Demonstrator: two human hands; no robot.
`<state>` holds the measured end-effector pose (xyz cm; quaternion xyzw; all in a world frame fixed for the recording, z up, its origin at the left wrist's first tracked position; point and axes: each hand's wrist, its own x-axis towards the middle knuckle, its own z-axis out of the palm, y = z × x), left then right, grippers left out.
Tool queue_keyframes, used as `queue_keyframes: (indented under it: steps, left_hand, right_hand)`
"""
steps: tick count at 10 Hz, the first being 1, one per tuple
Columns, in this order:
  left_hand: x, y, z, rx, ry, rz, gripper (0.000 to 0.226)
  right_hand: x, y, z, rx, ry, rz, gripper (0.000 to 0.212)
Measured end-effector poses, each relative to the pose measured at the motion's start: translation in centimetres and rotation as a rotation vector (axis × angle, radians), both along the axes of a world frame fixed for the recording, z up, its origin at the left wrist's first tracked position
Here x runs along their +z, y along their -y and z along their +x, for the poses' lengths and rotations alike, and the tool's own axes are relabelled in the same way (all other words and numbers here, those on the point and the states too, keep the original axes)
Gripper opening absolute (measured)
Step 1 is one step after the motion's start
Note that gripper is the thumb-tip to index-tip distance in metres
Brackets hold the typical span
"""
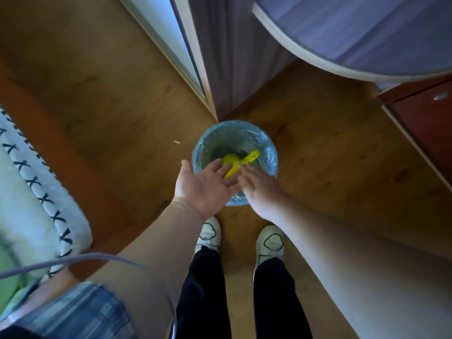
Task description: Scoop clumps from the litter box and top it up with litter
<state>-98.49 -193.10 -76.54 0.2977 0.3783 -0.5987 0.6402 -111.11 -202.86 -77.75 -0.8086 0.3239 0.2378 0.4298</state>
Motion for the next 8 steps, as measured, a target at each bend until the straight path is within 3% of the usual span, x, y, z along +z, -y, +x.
queue_keyframes:
  steps: [1, 2, 3, 4, 5, 6, 7, 8]
  left_hand:
    - [0.0, -0.4, 0.6, 0.030, -0.020, -0.045, 0.097]
    - [1.2, -0.5, 1.0, -0.013, -0.070, -0.132, 0.101]
    - [2.5, 0.2, 1.2, -0.031, -0.059, -0.082, 0.098]
    - [3.2, 1.0, 1.4, -0.034, -0.013, -0.025, 0.092]
    - [3.4, 0.8, 1.7, -0.059, -0.030, -0.054, 0.091]
    - [3.5, 0.3, 1.4, -0.078, -0.032, -0.029, 0.093]
    - [4.6, 0.1, 0.6, -0.074, -0.031, 0.018, 0.090]
    - [5.9, -0.6, -0.2, -0.061, 0.031, 0.096, 0.072]
  right_hand:
    - [0.9, 0.1, 0.4, -0.185, 0.132, -0.028, 0.054]
    - [4.2, -1.0, 1.2, 0.034, 0.322, 0.014, 0.053]
    - [3.5, -1.2, 1.0, 0.161, 0.193, 0.018, 0.055]
    - [2.3, 0.4, 1.4, -0.139, -0.052, -0.052, 0.057]
    - [4.4, 0.0, 3.3, -0.142, 0.254, -0.083, 0.054]
    - [5.1, -1.4, 3.7, 0.196, 0.320, -0.086, 0.052]
    - [1.4, -0.5, 1.6, 0.021, -0.182, -0.128, 0.057]
    - [1.5, 0.1, -0.4, -0.166, -0.268, -0.240, 0.066]
